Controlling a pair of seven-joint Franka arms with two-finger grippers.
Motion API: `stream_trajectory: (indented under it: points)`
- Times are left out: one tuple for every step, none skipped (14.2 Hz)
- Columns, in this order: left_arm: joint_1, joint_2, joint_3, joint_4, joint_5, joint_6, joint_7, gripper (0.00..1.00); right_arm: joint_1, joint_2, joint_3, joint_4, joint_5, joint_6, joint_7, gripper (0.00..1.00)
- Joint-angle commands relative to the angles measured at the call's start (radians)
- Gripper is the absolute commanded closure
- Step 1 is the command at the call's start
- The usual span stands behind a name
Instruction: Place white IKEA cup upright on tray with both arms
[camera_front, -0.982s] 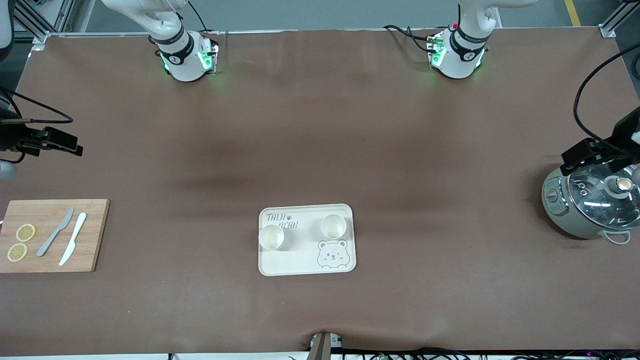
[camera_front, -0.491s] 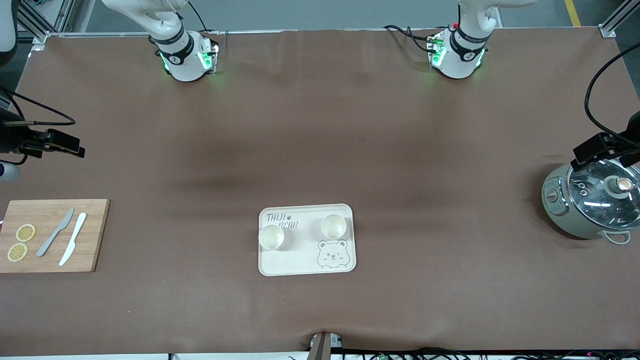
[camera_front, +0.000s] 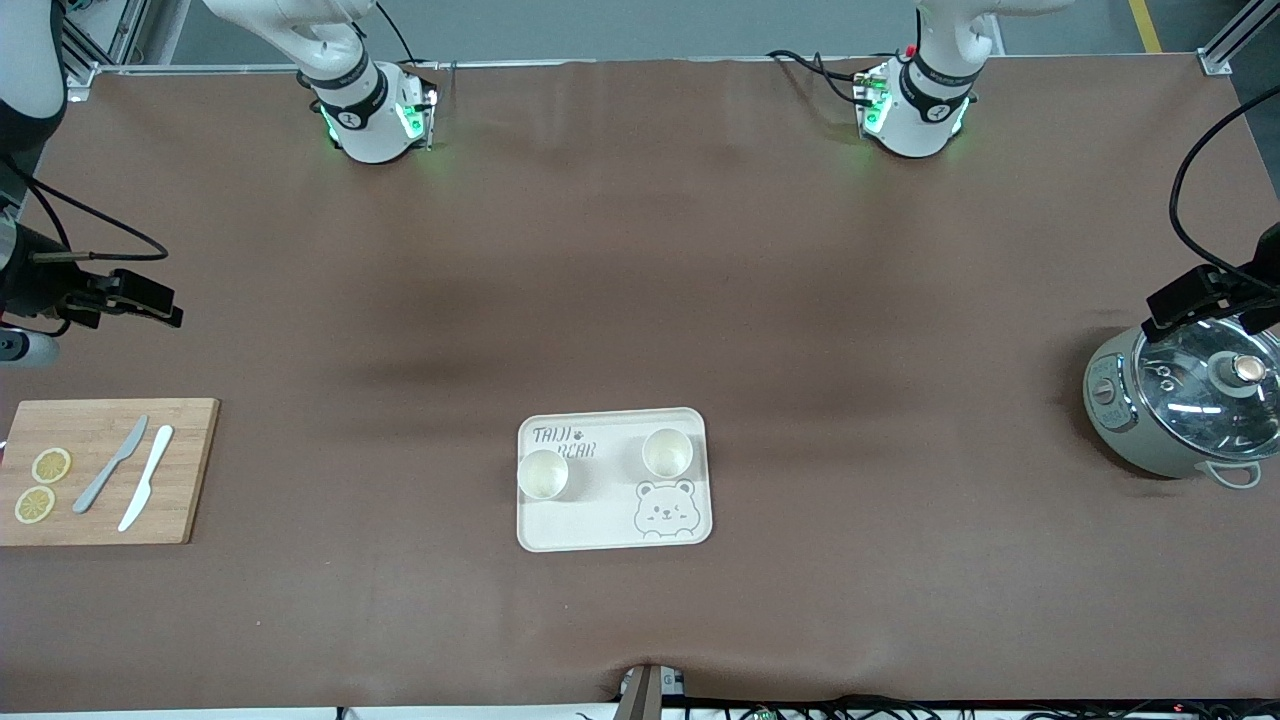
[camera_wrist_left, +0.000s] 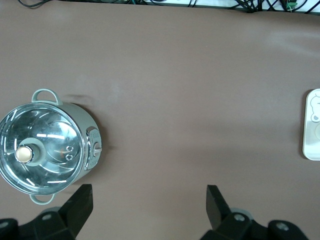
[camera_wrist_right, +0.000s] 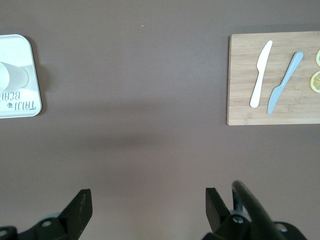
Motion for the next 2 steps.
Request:
stream_trajectory:
  points:
    - [0.000,0.003,0.002,0.019,-0.008,-0.020,0.014,0.00,-0.012,-0.044,0.015,-0.048,-0.005,0.018,-0.008,0.00]
    - [0.002,0.003,0.003,0.019,-0.008,-0.020,0.013,0.00,-0.012,-0.044,0.015,-0.048,-0.005,0.018,-0.007,0.00]
